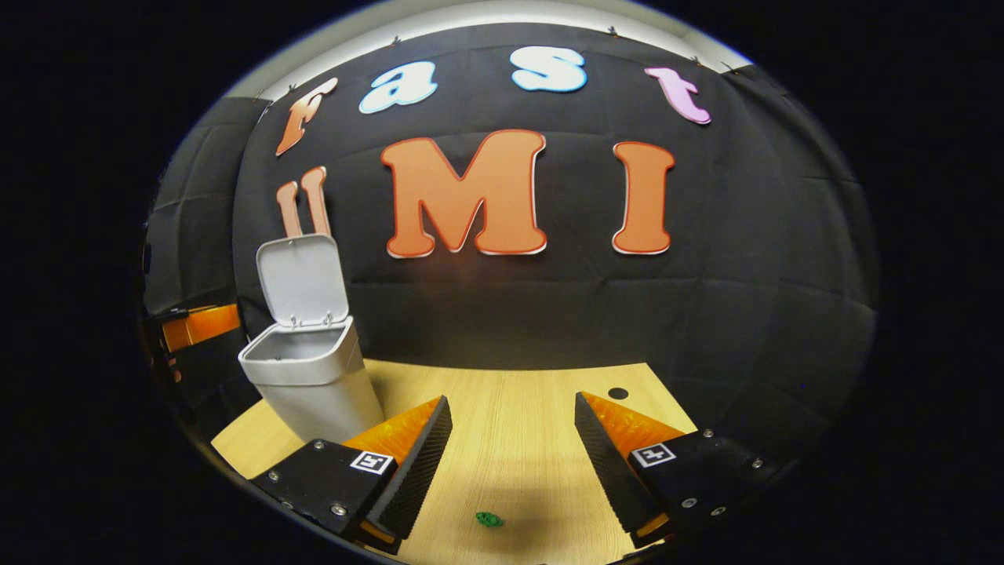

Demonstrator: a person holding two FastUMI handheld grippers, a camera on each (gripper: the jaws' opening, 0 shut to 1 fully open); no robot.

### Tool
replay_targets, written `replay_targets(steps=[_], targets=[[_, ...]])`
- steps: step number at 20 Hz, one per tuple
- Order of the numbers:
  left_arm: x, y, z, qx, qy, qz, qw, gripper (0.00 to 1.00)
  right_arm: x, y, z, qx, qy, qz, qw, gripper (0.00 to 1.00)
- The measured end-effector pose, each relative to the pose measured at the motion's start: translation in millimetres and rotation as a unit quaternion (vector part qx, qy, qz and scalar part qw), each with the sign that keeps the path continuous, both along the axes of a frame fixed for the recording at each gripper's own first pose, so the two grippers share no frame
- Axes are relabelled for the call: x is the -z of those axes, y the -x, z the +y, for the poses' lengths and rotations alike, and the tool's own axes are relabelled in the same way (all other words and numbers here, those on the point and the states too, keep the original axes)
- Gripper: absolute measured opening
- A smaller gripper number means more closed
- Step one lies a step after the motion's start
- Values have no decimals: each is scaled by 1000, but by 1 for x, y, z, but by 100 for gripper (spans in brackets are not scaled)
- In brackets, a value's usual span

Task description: Press the lid of the desktop garbage bin to open it, pick up the crumpled paper on the desktop and throw it into the bin, then pick up the pop can on the desktop and drop it into the bin, and finally close the garbage bin lid.

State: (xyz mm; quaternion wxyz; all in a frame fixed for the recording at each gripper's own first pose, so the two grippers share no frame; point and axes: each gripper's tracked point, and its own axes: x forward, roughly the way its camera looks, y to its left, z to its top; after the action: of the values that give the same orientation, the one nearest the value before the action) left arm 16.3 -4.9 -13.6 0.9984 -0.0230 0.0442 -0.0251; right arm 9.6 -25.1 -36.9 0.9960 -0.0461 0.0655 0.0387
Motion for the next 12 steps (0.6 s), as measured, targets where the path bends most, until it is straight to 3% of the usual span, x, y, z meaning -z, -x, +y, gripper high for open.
replay_targets(steps=[4, 8, 12], targets=[[15, -2, 6, 3, -4, 14, 1000, 95, 48, -6, -1, -12, 33, 66, 997, 94], [31, -4, 13, 9, -10, 32, 999, 95, 108, -12, 6, -21, 22, 139, 990, 95], [46, -6, 26, 8, -18, 50, 999, 94, 190, -4, 13, -41, 25, 232, 972, 95]])
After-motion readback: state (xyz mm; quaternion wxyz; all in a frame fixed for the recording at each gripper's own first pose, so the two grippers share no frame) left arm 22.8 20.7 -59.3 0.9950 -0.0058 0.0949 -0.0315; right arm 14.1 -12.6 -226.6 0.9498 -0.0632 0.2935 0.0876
